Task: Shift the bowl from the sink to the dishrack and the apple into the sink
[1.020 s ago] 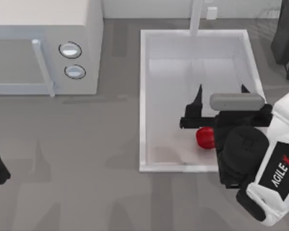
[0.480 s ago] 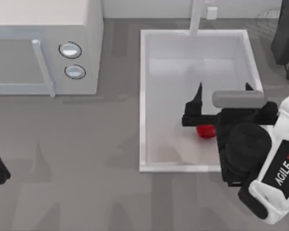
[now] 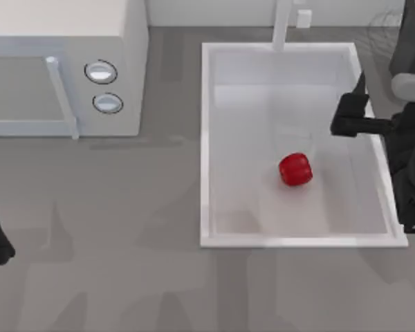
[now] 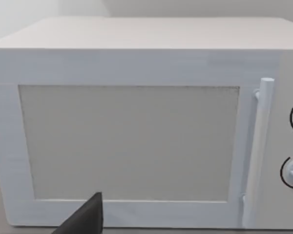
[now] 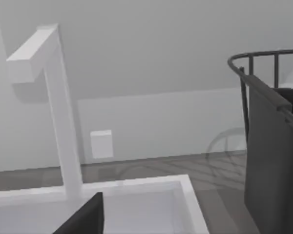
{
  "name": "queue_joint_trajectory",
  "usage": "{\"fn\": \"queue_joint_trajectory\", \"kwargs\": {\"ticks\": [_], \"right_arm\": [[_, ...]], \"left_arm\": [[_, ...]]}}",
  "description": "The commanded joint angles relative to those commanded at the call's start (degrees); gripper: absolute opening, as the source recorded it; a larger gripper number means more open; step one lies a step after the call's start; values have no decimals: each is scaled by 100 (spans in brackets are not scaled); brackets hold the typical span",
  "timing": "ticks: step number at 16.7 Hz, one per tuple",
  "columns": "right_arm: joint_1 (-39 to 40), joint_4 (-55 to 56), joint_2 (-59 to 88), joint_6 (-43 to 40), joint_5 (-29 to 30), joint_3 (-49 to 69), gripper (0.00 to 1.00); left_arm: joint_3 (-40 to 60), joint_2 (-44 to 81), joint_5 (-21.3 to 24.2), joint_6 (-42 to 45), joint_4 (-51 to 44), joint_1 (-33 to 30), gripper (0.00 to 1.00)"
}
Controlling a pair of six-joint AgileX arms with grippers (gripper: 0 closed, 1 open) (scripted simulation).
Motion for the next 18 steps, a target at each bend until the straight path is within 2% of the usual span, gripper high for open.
{"fn": "queue_joint_trajectory", "kwargs": {"ticks": [11, 15, 18], "right_arm": [[-1887, -4921, -6905, -218, -2015, -2009, 100], [-2349, -6167, -8735, -373, -2772, -2499, 100], [-2529, -6660, -9490, -445, -3162, -2671, 100]], "left_arm": [[0, 0, 0, 0, 0, 0, 100], [0, 0, 0, 0, 0, 0, 100], [0, 0, 0, 0, 0, 0, 100]]}}
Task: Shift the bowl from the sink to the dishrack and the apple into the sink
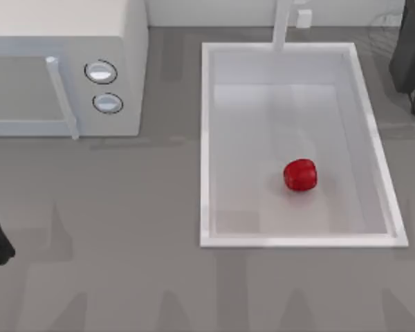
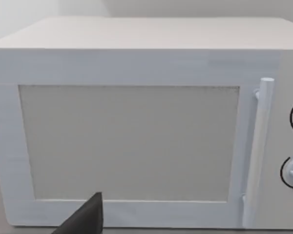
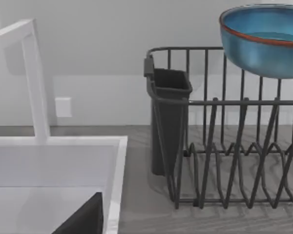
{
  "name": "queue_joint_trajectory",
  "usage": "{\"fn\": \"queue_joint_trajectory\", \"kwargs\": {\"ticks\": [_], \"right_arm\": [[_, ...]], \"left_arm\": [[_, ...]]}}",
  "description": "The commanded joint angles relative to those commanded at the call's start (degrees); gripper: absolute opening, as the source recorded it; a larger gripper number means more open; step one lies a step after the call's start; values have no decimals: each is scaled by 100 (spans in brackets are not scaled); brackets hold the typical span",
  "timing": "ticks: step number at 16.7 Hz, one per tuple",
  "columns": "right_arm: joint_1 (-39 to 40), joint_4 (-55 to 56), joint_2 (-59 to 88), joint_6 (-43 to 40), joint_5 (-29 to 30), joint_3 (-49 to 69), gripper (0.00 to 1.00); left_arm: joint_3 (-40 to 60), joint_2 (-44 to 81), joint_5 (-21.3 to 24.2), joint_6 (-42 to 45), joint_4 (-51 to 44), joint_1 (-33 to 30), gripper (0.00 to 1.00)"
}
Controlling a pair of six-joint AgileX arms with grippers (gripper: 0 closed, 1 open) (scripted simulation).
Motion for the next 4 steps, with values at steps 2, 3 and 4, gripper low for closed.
{"fn": "queue_joint_trajectory", "kwargs": {"ticks": [2, 3, 4], "right_arm": [[-42, -114, -192, -18, -110, -35, 100], [-43, -118, -199, -19, -114, -36, 100], [-43, -118, -199, -19, -114, -36, 100]], "left_arm": [[0, 0, 0, 0, 0, 0, 100], [0, 0, 0, 0, 0, 0, 100], [0, 0, 0, 0, 0, 0, 100]]}}
